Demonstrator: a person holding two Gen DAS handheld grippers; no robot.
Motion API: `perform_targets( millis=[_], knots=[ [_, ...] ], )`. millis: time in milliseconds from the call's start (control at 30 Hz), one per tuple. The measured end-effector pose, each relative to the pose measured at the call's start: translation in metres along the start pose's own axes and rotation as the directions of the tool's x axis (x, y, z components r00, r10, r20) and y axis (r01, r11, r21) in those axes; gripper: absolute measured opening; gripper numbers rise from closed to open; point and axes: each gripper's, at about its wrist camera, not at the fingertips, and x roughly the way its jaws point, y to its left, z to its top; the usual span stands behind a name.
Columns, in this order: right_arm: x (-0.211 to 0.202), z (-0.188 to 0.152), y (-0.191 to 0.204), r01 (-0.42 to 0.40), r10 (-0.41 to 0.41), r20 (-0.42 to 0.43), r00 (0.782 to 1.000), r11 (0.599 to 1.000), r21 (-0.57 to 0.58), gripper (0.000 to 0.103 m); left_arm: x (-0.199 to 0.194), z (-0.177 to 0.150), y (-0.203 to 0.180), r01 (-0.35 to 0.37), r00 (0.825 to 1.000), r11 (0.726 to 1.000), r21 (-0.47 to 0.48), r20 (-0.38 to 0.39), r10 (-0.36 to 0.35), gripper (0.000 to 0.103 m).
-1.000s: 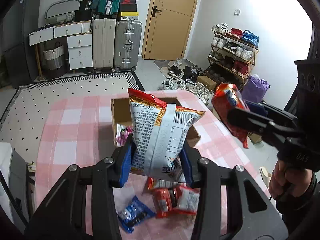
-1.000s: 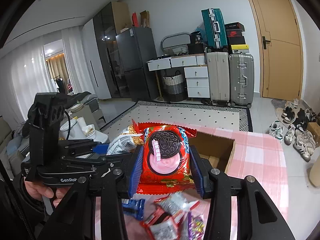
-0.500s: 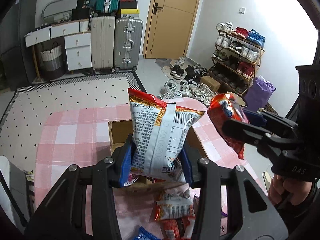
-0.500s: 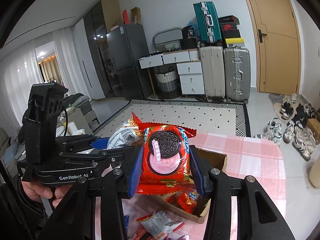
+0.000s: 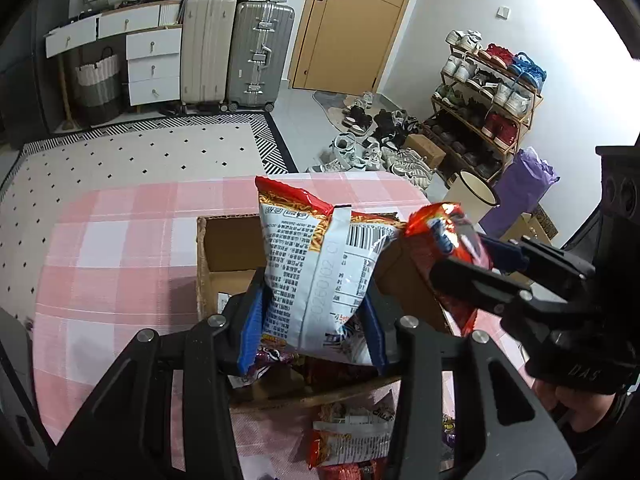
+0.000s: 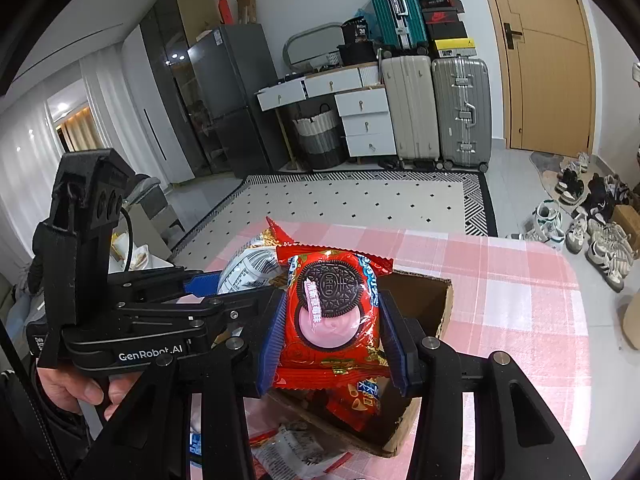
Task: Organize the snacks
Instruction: 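Open both grippers to drop the packets into the box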
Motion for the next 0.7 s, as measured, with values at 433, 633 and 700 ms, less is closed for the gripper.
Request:
perform_targets(
  millis=[433,633,700],
  knots=[
    [0.002,0.002,-0.007,0.046,-0.047,0.033,0.998,0.999,0.010,0.065,0.007,-0.006,0.012,-0.037,0.999,0.999,-0.011,0.036,0.037,0.075],
    [-0.015,0.003,-0.001,0.054,-0.054,0.064,0.996,0.999,-0.005,0.065,-0.014,-0.018,0.014,-0.052,0.997,0.999,-0.015,0.063,0.053,0.075],
    [-0.020,0.003,0.005,0.056,-0.055,0.071,0.996,0.998,-0.013,0.066,-0.023,-0.024,0.014,-0.056,0.996,0.998,-0.015,0.071,0.057,0.075]
  ],
)
